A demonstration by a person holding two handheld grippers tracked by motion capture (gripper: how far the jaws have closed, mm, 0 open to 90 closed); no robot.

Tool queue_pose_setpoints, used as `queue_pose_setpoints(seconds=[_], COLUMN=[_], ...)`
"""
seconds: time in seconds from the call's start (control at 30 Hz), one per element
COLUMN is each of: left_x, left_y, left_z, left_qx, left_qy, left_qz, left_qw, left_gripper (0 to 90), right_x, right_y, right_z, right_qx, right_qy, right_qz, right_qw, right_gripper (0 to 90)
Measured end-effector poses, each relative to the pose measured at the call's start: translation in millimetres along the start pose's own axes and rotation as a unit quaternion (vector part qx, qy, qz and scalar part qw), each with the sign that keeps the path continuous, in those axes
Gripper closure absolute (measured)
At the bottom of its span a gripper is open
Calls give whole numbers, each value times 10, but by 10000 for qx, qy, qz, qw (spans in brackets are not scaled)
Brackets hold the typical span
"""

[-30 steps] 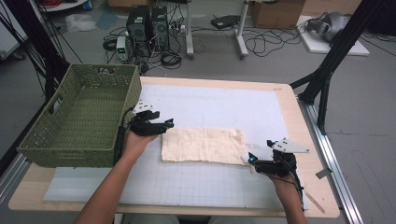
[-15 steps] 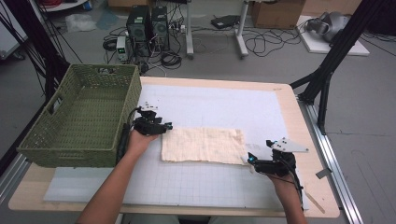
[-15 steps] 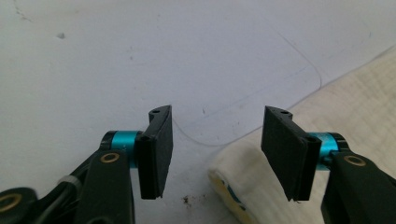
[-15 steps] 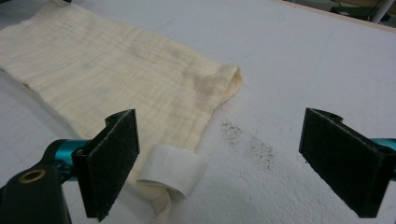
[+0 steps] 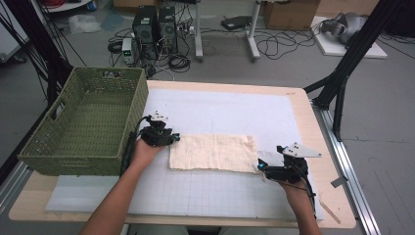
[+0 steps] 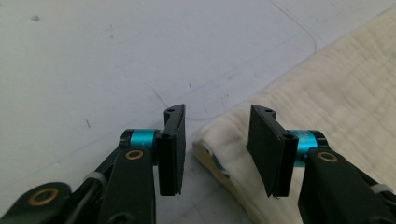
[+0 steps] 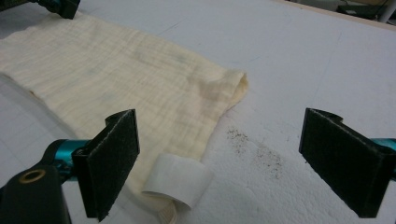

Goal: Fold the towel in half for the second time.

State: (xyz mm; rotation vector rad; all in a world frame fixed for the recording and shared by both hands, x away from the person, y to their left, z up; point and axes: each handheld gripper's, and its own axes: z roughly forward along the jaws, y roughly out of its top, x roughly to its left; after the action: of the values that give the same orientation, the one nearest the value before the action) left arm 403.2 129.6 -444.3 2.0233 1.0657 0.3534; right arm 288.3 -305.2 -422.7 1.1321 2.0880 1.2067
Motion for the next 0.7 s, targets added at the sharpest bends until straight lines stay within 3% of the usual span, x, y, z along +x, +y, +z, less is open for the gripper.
queue_pose_setpoints(seconds=[0.1, 0.23, 0.4, 0.6, 0.7], left_x=[-15, -21, -13, -15, -11], left_y=[-29, -34, -40, -37, -34], left_z=[-3, -4, -12, -28, -36], left_qx=[-9, -37, -74, -168, -185], left_qy=[85, -40, -78, -96, -105], left_qz=[110, 198, 179, 109, 89], left_qw=[9999, 9998, 9998, 9998, 9997], left_gripper=[614, 817, 843, 843, 843], right_x=[-11, -44, -170, -306, -328], right_y=[24, 100, 212, 414, 490], right_z=[32, 109, 294, 654, 839], right_qx=[1, 65, 312, 682, 909], right_qy=[11, 30, -127, 127, 247], right_qz=[0, 8, 60, 137, -15], right_qw=[10000, 10000, 9994, 9975, 9955], right_gripper=[116, 117, 119, 184, 280])
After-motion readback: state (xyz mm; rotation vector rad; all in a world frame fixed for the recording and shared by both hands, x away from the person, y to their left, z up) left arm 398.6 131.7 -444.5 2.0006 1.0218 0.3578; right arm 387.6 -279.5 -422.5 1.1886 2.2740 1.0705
